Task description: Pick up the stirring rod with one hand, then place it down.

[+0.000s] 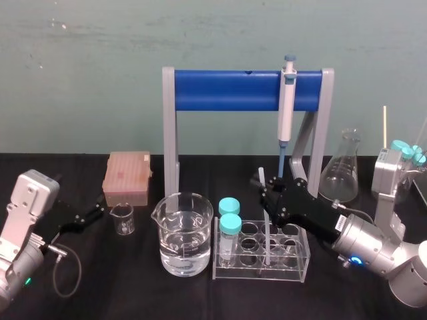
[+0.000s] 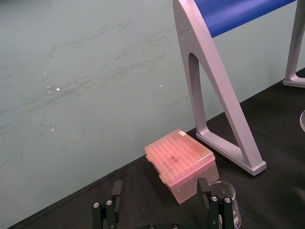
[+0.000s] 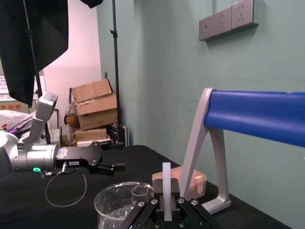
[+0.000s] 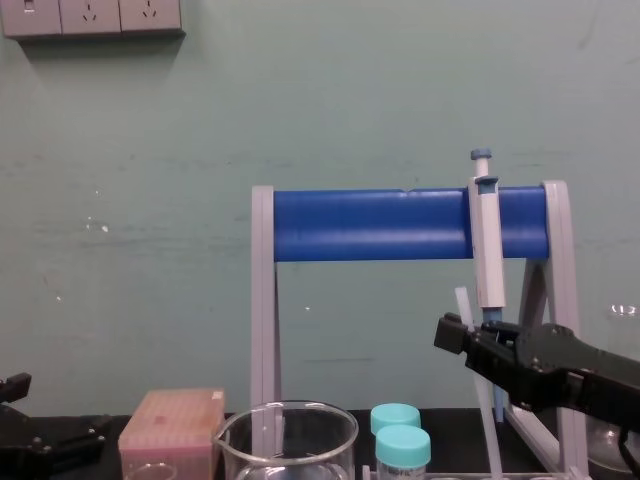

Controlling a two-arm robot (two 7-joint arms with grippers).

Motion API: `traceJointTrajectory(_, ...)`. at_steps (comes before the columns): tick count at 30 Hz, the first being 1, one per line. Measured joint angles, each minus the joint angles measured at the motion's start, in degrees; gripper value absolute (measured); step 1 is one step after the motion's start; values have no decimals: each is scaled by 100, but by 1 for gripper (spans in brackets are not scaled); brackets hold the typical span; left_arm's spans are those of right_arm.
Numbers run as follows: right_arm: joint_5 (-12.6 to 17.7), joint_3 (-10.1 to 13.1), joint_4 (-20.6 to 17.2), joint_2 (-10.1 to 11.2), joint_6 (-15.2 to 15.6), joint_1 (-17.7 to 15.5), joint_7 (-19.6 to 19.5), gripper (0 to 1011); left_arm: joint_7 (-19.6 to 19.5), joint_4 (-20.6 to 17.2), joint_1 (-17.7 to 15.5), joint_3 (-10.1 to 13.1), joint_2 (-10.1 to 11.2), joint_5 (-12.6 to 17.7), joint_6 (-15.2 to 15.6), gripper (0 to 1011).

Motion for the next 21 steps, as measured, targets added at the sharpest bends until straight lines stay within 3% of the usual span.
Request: traceJointTrajectory(21,-80,-28,113,-41,47,38,-35,70,0,0,0,0,0,0,0,1000)
